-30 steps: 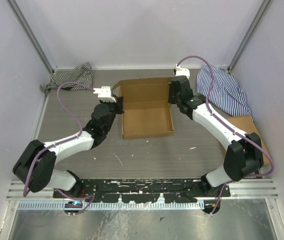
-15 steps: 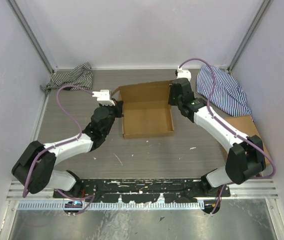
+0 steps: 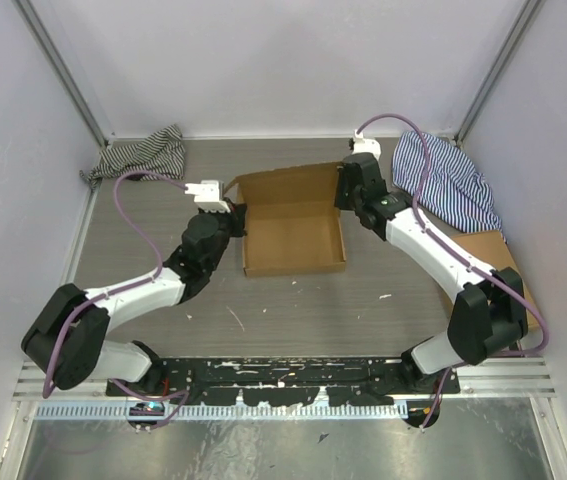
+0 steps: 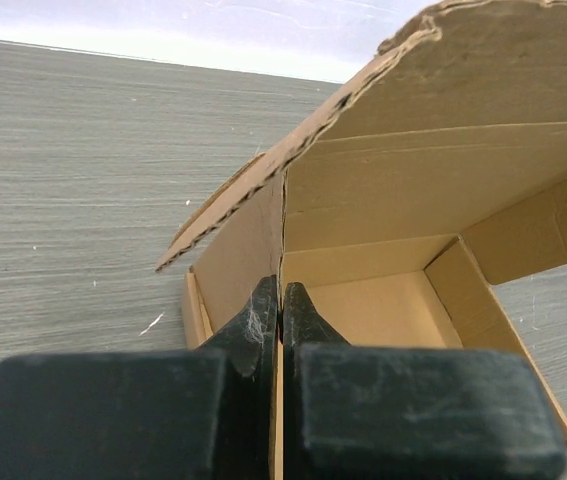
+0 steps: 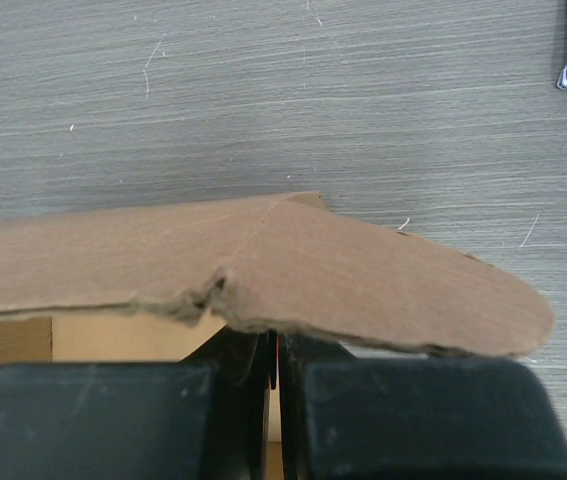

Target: Fold the paper box

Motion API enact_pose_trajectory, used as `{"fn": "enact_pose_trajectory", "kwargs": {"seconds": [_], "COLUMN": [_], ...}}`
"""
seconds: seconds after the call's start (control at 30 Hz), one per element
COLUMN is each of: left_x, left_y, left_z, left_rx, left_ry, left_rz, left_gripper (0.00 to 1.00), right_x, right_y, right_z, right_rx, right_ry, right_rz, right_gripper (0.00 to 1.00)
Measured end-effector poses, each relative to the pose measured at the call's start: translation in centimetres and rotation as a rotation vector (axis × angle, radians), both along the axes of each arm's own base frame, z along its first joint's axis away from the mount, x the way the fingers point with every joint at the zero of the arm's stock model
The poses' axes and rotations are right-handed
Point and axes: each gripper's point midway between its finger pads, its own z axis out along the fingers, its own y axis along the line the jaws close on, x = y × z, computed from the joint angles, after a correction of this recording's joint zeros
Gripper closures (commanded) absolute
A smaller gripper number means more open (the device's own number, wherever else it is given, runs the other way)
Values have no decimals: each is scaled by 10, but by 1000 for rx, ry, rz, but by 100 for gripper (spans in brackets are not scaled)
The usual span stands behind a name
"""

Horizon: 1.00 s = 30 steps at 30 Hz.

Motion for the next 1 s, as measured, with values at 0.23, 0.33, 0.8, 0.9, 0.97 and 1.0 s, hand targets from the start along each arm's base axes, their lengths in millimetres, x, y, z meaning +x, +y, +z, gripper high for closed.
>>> {"fn": "enact_pose_trajectory", "kwargs": {"seconds": [0.23, 0.33, 0.8, 0.9, 0.97, 1.0], "left_x": [10, 14, 24, 24, 23, 23], "left_y": [-1, -2, 2, 3, 3, 3], "left_z": [6, 9, 16, 17, 17, 17], "left_rx": [20, 31, 62, 62, 65, 64], "left_ry": [26, 41, 79, 81, 84, 83], "left_rz": [30, 46, 107, 110, 109, 107], "left_gripper": [95, 95, 96, 96, 96, 96], "right_x": [13, 19, 28, 31, 32, 32], "right_y": [4, 5, 13, 12, 11, 11], "right_z": [2, 2, 15, 22, 23, 23], "right_rx": [-11, -11, 76, 106, 115, 117], "right_ry": [18, 22, 44, 41, 42, 45], "right_rz": [-14, -20, -27, -20, -15, -13], "right_gripper": [99, 98, 99, 98, 98, 98]}}
